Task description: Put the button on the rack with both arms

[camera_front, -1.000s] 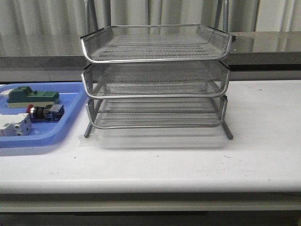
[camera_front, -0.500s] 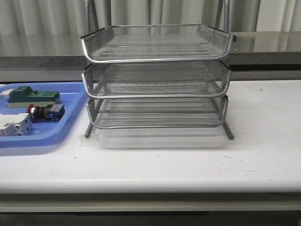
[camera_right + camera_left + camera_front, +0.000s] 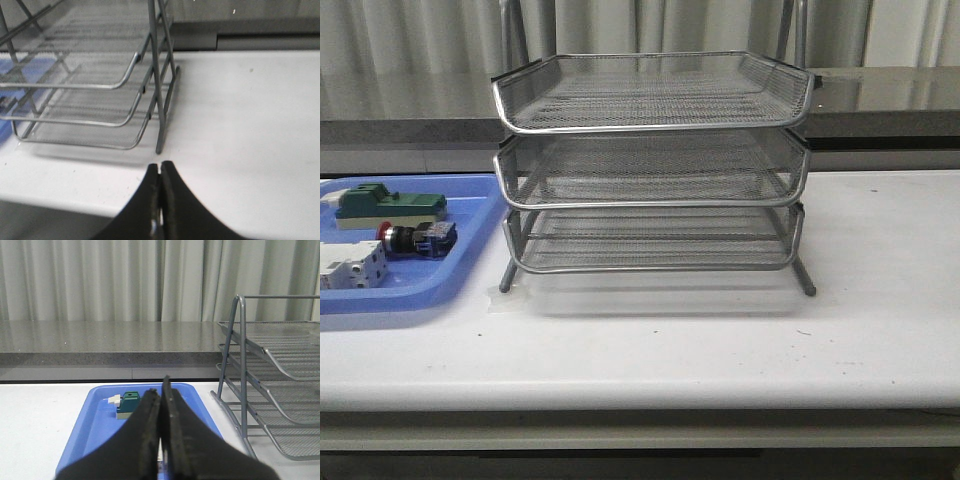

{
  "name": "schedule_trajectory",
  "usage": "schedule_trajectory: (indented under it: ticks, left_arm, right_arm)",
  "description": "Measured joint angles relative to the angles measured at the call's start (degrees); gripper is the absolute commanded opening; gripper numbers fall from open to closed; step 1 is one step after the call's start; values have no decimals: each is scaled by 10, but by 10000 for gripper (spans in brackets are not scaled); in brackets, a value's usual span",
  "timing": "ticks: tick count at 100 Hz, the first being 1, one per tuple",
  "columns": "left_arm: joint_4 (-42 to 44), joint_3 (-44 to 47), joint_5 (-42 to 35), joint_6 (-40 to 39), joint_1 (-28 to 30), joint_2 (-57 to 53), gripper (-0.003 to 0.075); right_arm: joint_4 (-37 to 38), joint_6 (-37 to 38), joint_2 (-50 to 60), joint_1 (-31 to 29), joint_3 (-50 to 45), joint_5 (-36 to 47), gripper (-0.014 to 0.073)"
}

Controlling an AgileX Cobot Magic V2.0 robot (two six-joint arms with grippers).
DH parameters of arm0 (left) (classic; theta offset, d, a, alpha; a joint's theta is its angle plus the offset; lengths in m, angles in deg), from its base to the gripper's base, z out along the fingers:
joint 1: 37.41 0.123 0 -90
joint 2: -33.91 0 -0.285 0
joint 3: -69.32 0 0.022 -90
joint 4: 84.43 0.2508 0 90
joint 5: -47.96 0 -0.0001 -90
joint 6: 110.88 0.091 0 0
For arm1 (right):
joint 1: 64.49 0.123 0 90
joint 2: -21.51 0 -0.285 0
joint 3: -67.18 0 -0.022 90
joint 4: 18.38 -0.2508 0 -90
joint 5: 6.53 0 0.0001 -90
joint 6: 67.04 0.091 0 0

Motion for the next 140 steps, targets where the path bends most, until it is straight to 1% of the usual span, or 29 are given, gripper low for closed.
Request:
schedule_trajectory:
  ticks: [10, 20, 32, 43, 50, 59, 68, 76, 83, 105, 125, 140]
  left_arm:
    - [0, 0, 0, 0, 0, 0, -20]
    - [0, 0, 0, 0, 0, 0, -20]
    - [0, 0, 0, 0, 0, 0, -20]
    - [0, 0, 0, 0, 0, 0, -20]
    - [0, 0, 0, 0, 0, 0, -20]
    - [0, 0, 0, 0, 0, 0, -20]
    - [0, 0, 0, 0, 0, 0, -20]
    - [0, 0, 0, 0, 0, 0, -20]
    - [0, 0, 0, 0, 0, 0, -20]
    - [0, 0, 0, 0, 0, 0, -20]
    - [0, 0, 0, 0, 0, 0, -20]
    - [0, 0, 0, 0, 0, 0, -20]
  right_arm:
    - [-41, 0, -56, 0, 26, -33, -60]
    - [-106, 0, -102, 0, 32, -39, -60]
    - [-164, 0, -146, 0, 32, -39, -60]
    - [-193, 0, -182, 0, 32, -38, -55]
    - [-202, 0, -203, 0, 32, -32, -30]
    - [-206, 0, -226, 0, 32, -19, 60]
    - [-217, 0, -248, 0, 32, 1, 208]
    - [-243, 0, -268, 0, 32, 24, 339]
    - [-269, 0, -286, 0, 32, 50, 395]
    - [-338, -1, -358, 0, 34, 125, 391]
    - [-381, -18, -432, 0, 57, 134, 391]
    - [-393, -39, -473, 0, 93, 136, 391]
